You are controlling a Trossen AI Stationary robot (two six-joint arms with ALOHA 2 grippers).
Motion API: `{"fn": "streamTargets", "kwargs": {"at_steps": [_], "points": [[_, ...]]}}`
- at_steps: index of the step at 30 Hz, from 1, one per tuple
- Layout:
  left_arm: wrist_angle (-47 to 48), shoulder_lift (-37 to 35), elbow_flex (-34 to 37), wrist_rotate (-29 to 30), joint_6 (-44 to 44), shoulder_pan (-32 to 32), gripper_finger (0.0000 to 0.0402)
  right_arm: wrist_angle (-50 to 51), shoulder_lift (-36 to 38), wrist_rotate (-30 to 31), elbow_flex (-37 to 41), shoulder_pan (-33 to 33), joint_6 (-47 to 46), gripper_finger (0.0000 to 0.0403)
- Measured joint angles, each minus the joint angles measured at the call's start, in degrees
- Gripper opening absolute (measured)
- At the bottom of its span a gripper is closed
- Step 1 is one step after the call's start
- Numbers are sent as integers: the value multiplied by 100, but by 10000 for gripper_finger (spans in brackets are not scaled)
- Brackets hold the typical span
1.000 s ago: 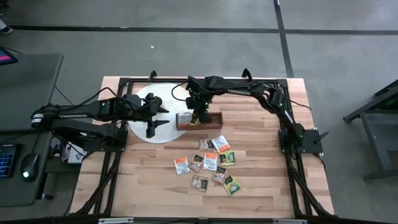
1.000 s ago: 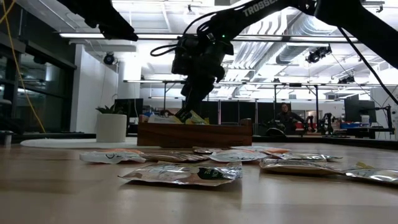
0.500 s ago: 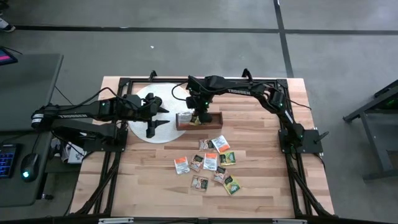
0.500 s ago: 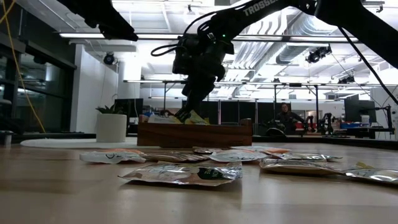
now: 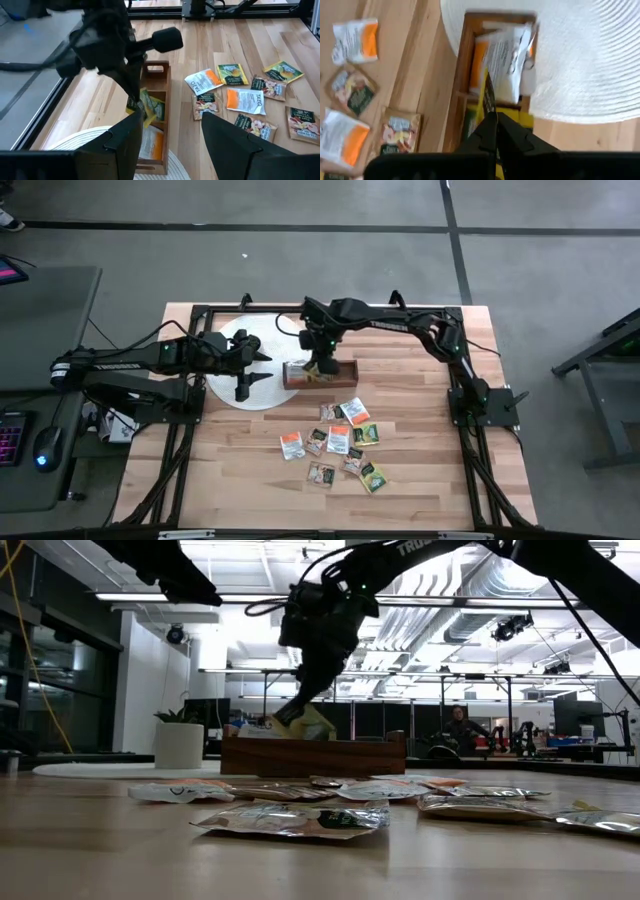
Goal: Pick & Place Tea
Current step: Put the yellow tea bag into the middle section of the wooden organizer
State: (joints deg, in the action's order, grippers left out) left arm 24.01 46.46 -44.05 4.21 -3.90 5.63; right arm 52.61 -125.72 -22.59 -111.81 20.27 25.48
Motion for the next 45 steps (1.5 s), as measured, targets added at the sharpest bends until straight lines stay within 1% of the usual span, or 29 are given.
{"fn": "streamTargets", "kwargs": {"at_steps": [3, 7, 19, 24, 26, 30, 34, 37, 39, 41, 43, 45], "points": [[16, 0, 0, -1, -1, -2, 202, -58, 64, -40, 0, 43, -177, 1], [13, 0, 0, -1, 0, 0, 202, -220, 68, -303, 12, 114, -492, 1], [5, 2, 0, 4, 7, 0, 202, -77, 371, -352, 20, 210, -623, 0], [2, 2, 0, 40, 17, 0, 202, -66, 438, -696, 20, 349, -747, 0], [-9, 0, 0, 61, 33, -2, 202, 32, 438, -854, 20, 376, -740, 0], [1, 1, 0, 66, 63, 0, 202, 151, 438, -868, 20, 317, -608, 0], [0, 2, 0, 68, 68, -2, 202, 458, 438, -713, 20, 287, -349, 0], [21, 1, 0, 70, 68, -1, 202, 992, 506, -624, 40, 371, 15, 0], [14, 1, 0, 72, 69, 0, 202, 928, 742, -723, 343, 449, 77, 0], [10, 0, 0, 81, 70, 0, 202, 502, 1191, -853, 1036, 506, 6, 0], [6, 2, 0, 87, 70, 0, 202, -172, 1767, -837, 1915, 541, -179, 0], [-7, 2, 0, 90, 68, 0, 202, -1115, 2366, -769, 2769, 529, -435, 0]]}}
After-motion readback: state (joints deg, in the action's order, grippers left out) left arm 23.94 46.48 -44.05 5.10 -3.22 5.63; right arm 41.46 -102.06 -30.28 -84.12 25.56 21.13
